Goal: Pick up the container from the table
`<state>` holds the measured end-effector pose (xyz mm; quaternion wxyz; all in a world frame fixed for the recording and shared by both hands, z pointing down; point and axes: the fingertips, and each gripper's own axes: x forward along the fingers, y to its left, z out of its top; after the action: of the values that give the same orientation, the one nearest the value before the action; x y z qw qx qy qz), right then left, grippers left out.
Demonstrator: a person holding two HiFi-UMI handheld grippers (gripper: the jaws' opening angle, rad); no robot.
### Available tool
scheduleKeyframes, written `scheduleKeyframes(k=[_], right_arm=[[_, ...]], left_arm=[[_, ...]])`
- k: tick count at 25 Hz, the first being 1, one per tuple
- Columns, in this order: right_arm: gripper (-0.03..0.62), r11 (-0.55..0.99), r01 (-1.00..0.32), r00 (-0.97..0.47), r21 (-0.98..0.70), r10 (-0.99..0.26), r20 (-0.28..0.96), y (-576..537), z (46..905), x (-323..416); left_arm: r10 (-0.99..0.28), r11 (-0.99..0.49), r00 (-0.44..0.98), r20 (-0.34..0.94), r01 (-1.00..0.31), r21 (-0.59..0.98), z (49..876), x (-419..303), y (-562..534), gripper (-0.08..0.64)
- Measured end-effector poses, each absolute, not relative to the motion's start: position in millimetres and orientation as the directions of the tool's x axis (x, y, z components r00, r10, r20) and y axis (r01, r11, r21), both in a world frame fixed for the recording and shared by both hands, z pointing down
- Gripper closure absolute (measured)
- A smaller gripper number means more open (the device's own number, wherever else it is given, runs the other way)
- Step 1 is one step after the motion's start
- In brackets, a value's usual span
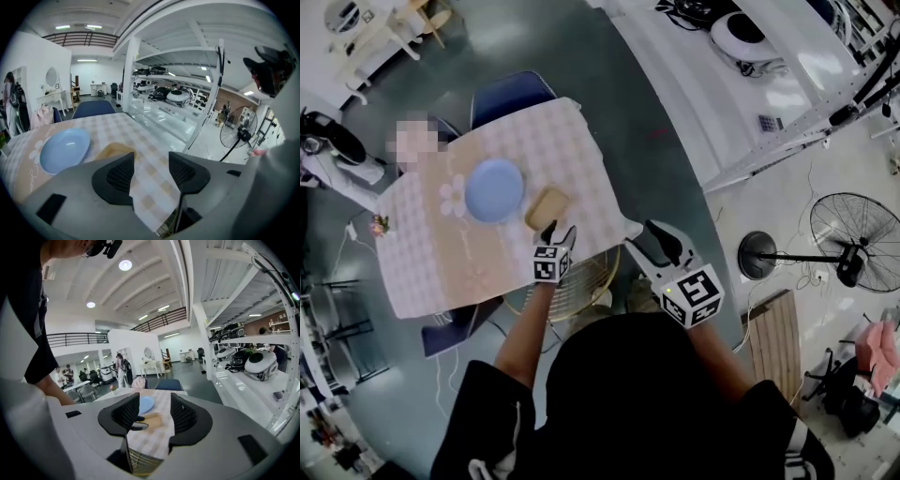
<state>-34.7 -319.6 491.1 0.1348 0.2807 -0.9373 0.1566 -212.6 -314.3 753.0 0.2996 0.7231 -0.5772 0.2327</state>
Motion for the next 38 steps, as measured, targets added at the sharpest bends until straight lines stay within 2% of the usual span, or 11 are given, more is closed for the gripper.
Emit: scheduleKeyframes(k=[4,7,10,16,20,23,27,32,38], right_arm=[[0.413,0.816,-0.56,-0.789,-0.142,-0.474,0.391,-322,504,-32],[0.413,0.808,-0.564,-0.789,-0.168,-0.468,0.398,-323,509,-31],[0.413,0.806,-0.565,-0.787,-0.173,-0.464,0.406,-323,511,-28],[0.413,0.792,-0.581,-0.773,-0.19,-0.463,0.435,-315,521,-17],[0.413,0.762,-0.61,-0.76,-0.22,-0.482,0.436,-305,523,-8],[0.414,0.749,-0.62,-0.755,-0.231,-0.491,0.434,-298,522,-5],[0.413,0.753,-0.613,-0.764,-0.241,-0.485,0.426,-285,521,-3],[0.414,0.731,-0.636,-0.753,-0.246,-0.519,0.406,-272,513,2],[0.414,0.717,-0.661,-0.74,-0.223,-0.571,0.357,-263,499,4]], left_arm=[[-0.59,-0.224,0.184,0.786,-0.973,0.059,800,-224,-318,0.35],[-0.543,-0.262,0.199,0.815,-0.963,0.06,822,-225,-321,0.35],[-0.518,-0.23,0.206,0.83,-0.968,0.097,838,-229,-324,0.35],[-0.479,-0.204,0.162,0.863,-0.976,0.07,861,-244,-330,0.35],[-0.509,-0.207,0.144,0.849,-0.977,0.041,856,-244,-339,0.374],[-0.479,-0.253,0.111,0.871,-0.967,-0.016,860,-244,-340,0.406],[-0.455,-0.276,0.101,0.885,-0.961,-0.032,867,-245,-338,0.515],[-0.472,-0.262,0.108,0.875,-0.965,-0.022,856,-245,-336,0.538],[-0.576,-0.27,0.158,0.802,-0.963,-0.003,800,-235,-322,0.543]])
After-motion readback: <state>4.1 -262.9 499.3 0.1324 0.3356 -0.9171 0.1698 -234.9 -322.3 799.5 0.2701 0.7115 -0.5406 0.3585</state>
